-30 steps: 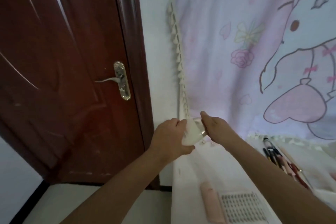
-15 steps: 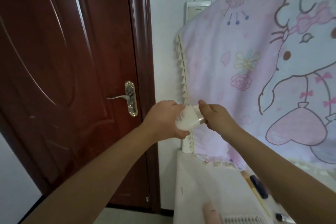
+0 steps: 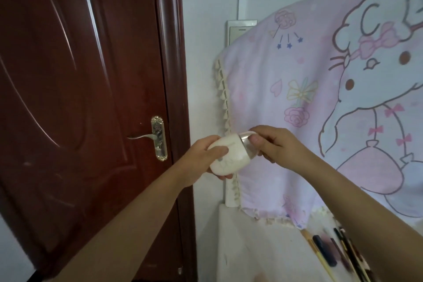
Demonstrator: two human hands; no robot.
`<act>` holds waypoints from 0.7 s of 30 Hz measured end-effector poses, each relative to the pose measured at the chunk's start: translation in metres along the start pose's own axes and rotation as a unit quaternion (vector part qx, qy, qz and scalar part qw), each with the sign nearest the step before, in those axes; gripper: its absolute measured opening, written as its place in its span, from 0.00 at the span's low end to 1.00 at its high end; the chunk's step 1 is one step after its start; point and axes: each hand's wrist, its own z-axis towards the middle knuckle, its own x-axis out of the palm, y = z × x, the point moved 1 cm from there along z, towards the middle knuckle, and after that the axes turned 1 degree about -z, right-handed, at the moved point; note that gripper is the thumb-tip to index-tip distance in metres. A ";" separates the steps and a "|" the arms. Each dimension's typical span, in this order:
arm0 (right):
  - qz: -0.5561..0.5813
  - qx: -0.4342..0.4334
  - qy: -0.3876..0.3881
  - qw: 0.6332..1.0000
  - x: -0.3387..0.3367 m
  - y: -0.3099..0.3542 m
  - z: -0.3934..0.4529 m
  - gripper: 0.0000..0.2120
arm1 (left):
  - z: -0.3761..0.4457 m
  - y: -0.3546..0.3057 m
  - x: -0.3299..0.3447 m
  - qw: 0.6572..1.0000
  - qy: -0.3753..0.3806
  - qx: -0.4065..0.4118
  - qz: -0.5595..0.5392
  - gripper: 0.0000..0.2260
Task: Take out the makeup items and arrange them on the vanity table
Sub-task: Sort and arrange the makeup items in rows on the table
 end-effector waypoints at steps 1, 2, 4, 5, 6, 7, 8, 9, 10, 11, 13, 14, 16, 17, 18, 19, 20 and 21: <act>0.033 0.012 0.017 0.999 -0.004 -0.002 0.001 0.10 | 0.002 -0.001 0.000 1.000 0.005 -0.003 -0.009 0.06; 0.068 0.030 0.033 0.997 -0.007 -0.004 0.001 0.12 | 0.004 -0.002 -0.001 1.000 0.009 0.000 -0.003 0.04; 0.157 0.081 0.057 0.983 -0.011 -0.011 0.002 0.12 | 0.009 -0.002 -0.003 1.000 0.007 0.006 0.030 0.04; 0.209 0.101 0.055 0.971 -0.011 -0.014 0.002 0.11 | 0.011 -0.002 -0.004 0.998 -0.001 0.015 0.062 0.04; 0.250 0.111 0.045 0.961 -0.010 -0.016 0.002 0.11 | 0.012 -0.003 -0.004 0.993 -0.013 0.032 0.110 0.05; 0.265 0.111 0.032 0.957 -0.008 -0.019 0.002 0.10 | 0.013 -0.002 -0.003 0.985 -0.024 0.051 0.164 0.04; 0.258 0.105 0.017 0.960 -0.005 -0.022 0.001 0.10 | 0.014 -0.001 -0.002 0.975 -0.035 0.072 0.209 0.03; 0.237 0.095 0.001 0.967 -0.003 -0.026 0.002 0.11 | 0.015 0.001 -0.002 0.965 -0.046 0.088 0.242 0.04; 0.220 0.090 -0.011 0.971 0.000 -0.029 0.002 0.15 | 0.016 0.003 -0.003 0.960 -0.054 0.095 0.256 0.04; 0.211 0.090 -0.015 0.973 0.001 -0.033 0.002 0.19 | 0.016 0.004 -0.004 0.960 -0.057 0.095 0.258 0.05; 0.206 0.082 -0.015 0.975 0.002 -0.037 0.001 0.23 | 0.018 0.007 -0.005 0.969 -0.050 0.075 0.232 0.05; 0.200 0.071 -0.019 0.977 0.002 -0.037 0.001 0.22 | 0.019 0.008 -0.006 0.975 -0.044 0.059 0.208 0.04; 0.182 0.043 -0.033 0.982 0.002 -0.036 0.001 0.23 | 0.018 0.010 -0.005 0.988 -0.035 0.034 0.146 0.02; 0.178 0.032 -0.041 0.983 0.003 -0.034 0.001 0.24 | 0.017 0.011 -0.005 0.993 -0.032 0.025 0.113 0.02; 0.182 0.027 -0.045 0.982 0.003 -0.033 0.001 0.25 | 0.017 0.012 -0.005 0.996 -0.028 0.017 0.081 0.03; 0.198 0.028 -0.046 0.979 0.004 -0.034 0.001 0.26 | 0.016 0.015 -0.005 0.998 -0.026 0.010 0.056 0.04; 0.222 0.035 -0.045 0.973 0.005 -0.035 0.000 0.28 | 0.015 0.017 -0.005 0.999 -0.024 0.001 0.041 0.04; 0.245 0.043 -0.038 0.968 0.006 -0.037 0.000 0.29 | 0.014 0.020 -0.005 0.999 -0.022 -0.006 0.034 0.04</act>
